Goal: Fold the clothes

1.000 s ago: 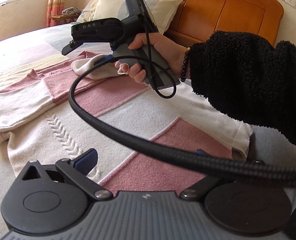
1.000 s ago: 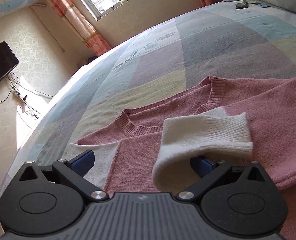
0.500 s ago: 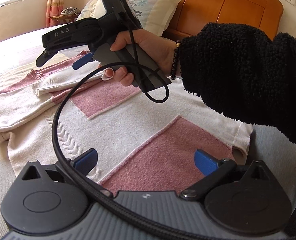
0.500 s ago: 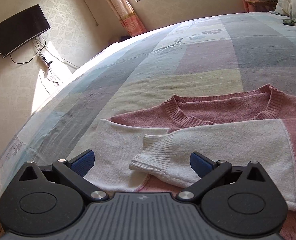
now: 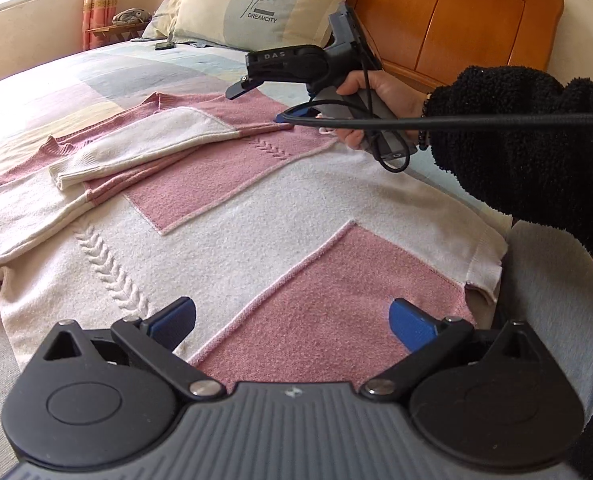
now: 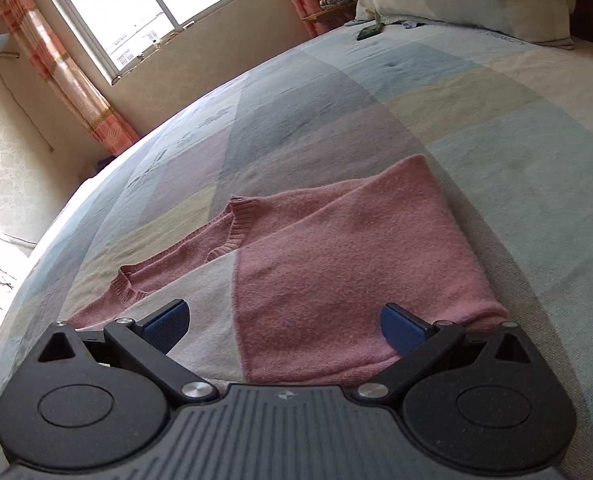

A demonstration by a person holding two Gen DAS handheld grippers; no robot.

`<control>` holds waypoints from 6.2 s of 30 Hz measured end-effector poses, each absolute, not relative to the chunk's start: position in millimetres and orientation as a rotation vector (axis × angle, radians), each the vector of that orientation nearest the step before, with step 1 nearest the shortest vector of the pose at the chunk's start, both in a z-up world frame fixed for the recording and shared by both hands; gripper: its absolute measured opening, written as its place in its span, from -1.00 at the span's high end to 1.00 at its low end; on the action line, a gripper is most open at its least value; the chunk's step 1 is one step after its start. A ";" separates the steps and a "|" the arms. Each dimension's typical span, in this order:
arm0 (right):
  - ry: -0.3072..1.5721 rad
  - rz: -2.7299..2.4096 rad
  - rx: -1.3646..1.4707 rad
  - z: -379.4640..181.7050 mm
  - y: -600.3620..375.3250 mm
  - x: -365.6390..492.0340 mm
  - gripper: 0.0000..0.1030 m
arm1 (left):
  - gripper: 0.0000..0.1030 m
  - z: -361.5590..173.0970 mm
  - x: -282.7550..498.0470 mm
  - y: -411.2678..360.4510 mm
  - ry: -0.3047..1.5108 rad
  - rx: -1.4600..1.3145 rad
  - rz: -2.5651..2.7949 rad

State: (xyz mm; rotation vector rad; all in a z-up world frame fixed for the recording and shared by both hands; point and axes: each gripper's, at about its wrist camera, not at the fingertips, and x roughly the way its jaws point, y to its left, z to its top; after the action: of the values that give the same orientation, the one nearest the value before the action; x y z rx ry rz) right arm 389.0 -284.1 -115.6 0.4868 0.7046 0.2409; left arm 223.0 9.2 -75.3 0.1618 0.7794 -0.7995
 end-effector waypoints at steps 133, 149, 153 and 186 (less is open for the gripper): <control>0.753 0.396 -0.162 -152.1 -259.2 109.8 -1.00 | -0.99 -106.8 114.7 -16.6 0.815 0.258 -0.400; 0.774 0.402 -0.305 -128.9 -247.6 91.7 -1.00 | -0.99 -95.8 88.9 -41.3 0.792 0.363 -0.405; 0.707 0.440 -0.405 -115.1 -233.1 73.4 -1.00 | -0.99 -92.8 86.1 -45.9 0.773 0.384 -0.408; 0.352 0.476 -1.015 -138.8 -142.1 18.7 -1.00 | -0.99 -106.7 89.9 -70.2 0.652 0.608 -0.427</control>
State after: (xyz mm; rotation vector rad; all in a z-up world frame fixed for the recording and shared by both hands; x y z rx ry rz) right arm 18.7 -142.1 -138.8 -1.0151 0.3522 0.4757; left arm 89.9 -70.2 -106.7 0.6077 0.6520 -0.4272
